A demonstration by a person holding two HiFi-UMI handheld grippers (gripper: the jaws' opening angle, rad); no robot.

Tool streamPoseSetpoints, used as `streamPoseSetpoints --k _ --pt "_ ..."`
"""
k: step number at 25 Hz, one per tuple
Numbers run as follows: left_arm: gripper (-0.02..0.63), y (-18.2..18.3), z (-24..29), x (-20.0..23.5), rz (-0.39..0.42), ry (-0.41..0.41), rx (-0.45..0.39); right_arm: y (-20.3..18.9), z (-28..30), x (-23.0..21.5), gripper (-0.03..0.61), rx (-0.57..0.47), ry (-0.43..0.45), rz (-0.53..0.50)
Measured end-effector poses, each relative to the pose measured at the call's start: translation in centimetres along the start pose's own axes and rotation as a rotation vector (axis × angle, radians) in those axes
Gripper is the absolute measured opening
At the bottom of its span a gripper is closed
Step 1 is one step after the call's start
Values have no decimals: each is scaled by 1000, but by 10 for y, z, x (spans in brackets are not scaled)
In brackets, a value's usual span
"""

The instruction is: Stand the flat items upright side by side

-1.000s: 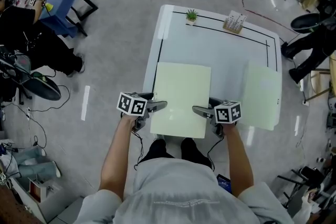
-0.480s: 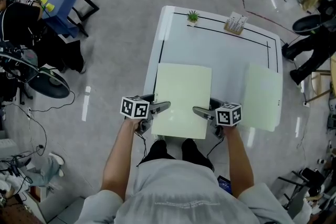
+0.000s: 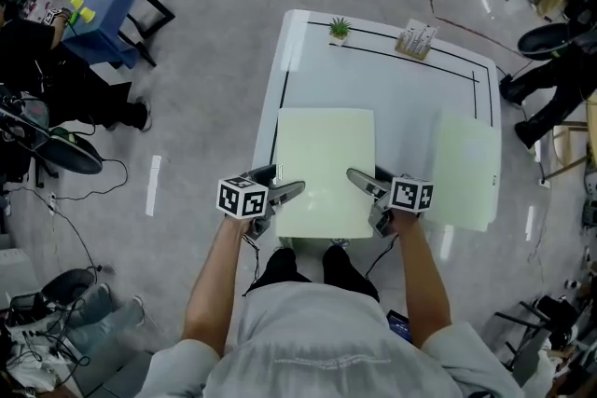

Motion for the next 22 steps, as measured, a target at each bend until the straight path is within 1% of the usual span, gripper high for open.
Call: streamPoseSetpoints --k 2,5,9,12,14,17,18,20,22 --pt "402 1 1 2 14 0 8 3 -4 0 445 -2 53 66" --pt "402 3 3 3 24 -10 24 1 -8 -2 443 39 85 125" --pt "405 4 4 6 5 -18 24 -4 -7 -5 437 61 105 165" --pt "408 4 4 6 0 -33 22 -8 -6 -5 394 79 136 189" --pt "414 5 5 6 -6 -41 23 -11 -2 -1 391 93 171 209" --pt "416 6 6 7 -20 -48 20 -5 5 11 391 63 250 213" --pt "417 6 6 7 -25 -48 17 -3 7 12 391 56 250 210" --pt "417 7 5 7 -35 -47 11 -3 7 5 391 64 202 206" --pt "417 8 4 8 -46 -57 12 -2 6 5 382 69 194 179"
Point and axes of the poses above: the fingertips, and each gripper's own axes: z forward along the fingers, x to its left, y out of its top, the point moved 4 cm from there along -z, backward along the fingers, and after that the axes turned 3 degrees about -y, right-handed, at the moved point
